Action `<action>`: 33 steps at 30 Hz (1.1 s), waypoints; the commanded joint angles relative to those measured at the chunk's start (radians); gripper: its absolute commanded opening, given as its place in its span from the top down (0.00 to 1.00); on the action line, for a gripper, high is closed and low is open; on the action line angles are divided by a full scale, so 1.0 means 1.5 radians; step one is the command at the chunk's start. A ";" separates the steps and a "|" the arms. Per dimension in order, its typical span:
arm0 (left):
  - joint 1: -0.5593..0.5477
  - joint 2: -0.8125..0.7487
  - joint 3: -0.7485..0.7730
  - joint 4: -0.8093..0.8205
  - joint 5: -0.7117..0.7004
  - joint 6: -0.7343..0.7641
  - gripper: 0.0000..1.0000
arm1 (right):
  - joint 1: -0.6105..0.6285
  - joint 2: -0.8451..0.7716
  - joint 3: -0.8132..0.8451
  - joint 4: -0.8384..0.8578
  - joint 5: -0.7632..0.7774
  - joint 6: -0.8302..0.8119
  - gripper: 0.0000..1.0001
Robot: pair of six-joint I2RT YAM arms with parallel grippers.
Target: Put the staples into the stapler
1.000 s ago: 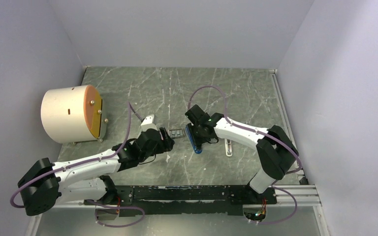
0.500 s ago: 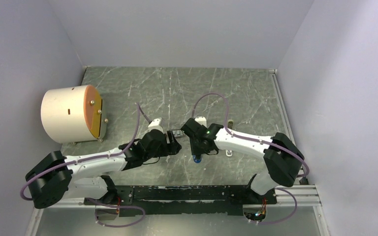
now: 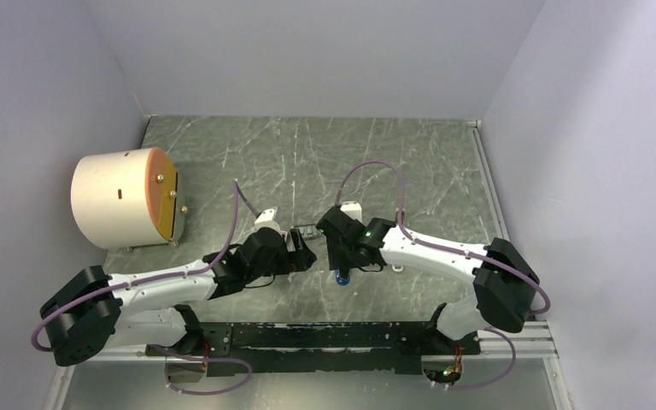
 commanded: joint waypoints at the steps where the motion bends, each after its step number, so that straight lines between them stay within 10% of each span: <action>1: 0.000 -0.006 -0.014 0.035 -0.001 -0.008 0.09 | 0.005 -0.005 -0.012 0.008 -0.020 -0.011 0.48; 14: -0.001 0.150 0.012 0.184 0.167 0.035 0.42 | 0.007 -0.021 -0.053 0.053 -0.026 -0.003 0.88; 33: -0.001 0.296 0.009 0.336 0.286 -0.002 0.60 | 0.007 -0.159 -0.115 0.128 -0.046 0.154 0.99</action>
